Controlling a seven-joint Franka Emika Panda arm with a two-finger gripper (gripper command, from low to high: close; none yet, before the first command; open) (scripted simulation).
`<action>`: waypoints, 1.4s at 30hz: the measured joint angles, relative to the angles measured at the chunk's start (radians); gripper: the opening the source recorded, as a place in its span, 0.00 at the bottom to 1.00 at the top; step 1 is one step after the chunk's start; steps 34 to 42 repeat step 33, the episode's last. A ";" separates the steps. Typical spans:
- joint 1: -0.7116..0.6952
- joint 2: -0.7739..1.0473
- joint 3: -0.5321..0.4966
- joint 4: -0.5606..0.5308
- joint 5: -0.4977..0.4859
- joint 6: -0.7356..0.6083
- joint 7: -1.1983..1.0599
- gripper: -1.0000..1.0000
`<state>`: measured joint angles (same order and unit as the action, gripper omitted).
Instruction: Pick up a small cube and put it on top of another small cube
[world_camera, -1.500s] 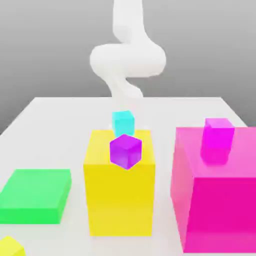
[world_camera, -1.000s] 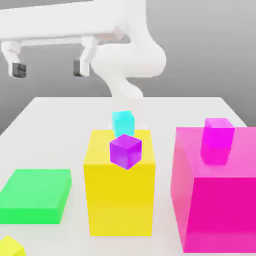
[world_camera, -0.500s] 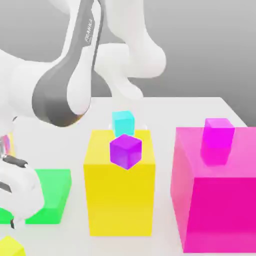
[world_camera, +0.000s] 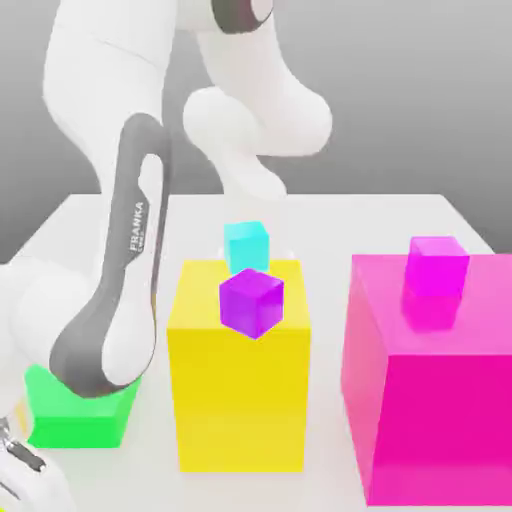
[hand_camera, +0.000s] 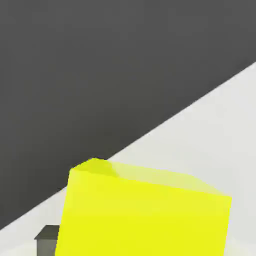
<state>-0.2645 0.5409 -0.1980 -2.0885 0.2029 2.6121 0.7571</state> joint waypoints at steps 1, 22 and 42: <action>0.007 -0.033 -0.009 -0.007 -0.011 -0.026 0.007 0.00; 0.247 -0.795 0.133 -0.245 -0.187 -0.534 -0.032 0.00; 0.275 -0.880 0.178 -0.397 -0.204 -0.466 -0.055 1.00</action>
